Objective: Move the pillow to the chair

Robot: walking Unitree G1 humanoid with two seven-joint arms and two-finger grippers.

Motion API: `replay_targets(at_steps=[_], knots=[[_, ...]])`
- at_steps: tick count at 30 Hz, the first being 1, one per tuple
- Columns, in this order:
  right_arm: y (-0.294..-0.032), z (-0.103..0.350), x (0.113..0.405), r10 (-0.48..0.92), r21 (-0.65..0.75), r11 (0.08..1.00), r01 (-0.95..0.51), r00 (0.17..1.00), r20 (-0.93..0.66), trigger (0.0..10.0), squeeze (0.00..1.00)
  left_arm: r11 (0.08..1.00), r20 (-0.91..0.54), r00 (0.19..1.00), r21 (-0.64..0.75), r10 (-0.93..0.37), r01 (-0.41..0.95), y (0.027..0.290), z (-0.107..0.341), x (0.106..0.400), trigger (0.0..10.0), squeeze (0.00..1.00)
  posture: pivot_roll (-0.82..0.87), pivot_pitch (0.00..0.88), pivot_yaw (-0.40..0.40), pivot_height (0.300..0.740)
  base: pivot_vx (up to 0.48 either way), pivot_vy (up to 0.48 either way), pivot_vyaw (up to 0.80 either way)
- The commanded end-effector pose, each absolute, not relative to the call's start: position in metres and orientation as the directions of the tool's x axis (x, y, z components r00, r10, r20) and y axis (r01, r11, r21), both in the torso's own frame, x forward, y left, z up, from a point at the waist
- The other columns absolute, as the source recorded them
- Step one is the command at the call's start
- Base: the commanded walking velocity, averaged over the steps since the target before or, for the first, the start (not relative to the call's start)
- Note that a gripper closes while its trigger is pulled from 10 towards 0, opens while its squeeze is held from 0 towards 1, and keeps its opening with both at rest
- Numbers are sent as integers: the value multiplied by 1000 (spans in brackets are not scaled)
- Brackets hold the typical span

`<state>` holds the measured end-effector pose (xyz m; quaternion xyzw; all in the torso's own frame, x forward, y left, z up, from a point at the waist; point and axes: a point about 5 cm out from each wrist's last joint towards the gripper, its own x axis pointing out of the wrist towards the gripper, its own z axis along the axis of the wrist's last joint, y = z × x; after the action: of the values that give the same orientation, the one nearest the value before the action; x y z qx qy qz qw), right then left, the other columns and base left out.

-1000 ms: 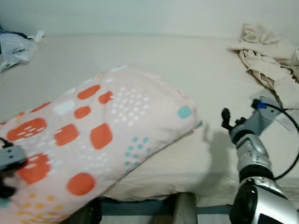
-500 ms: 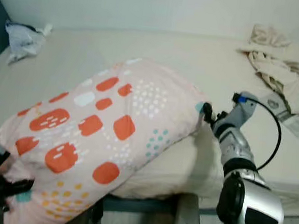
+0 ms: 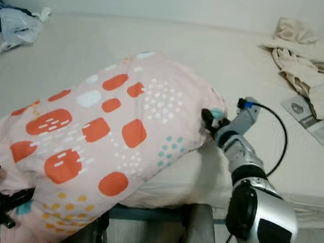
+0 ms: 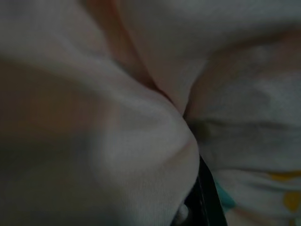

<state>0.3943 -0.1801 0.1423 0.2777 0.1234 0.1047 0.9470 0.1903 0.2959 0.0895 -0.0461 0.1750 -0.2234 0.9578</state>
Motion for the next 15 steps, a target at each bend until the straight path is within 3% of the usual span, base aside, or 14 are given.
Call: replay_targets(at_steps=[1,12,13,14,15], knots=[[-161,128,389,341,582,799,-152,911,-231,10000,0,886,-297,836,-199,-462,420,288,88,189,0,0,200,319,-37,581,0,0,0],[-143,127,390,350,650,748,-136,913,-212,10000,0,874,-302,822,-220,-483,433,276,86,188,0,0,200,321,-22,581,0,0,0],[-142,127,390,356,644,751,-144,910,-212,4941,0,874,-301,822,-220,-483,433,275,87,188,0,0,201,320,-22,581,0,0,0],[-142,127,390,358,623,767,-154,908,-217,706,0,874,-298,824,-220,-482,432,273,87,189,0,0,203,318,-23,581,0,0,0],[-144,126,391,330,557,817,-147,912,-242,0,0,874,-297,824,-220,-483,433,272,87,189,0,0,204,316,-21,581,0,0,0]])
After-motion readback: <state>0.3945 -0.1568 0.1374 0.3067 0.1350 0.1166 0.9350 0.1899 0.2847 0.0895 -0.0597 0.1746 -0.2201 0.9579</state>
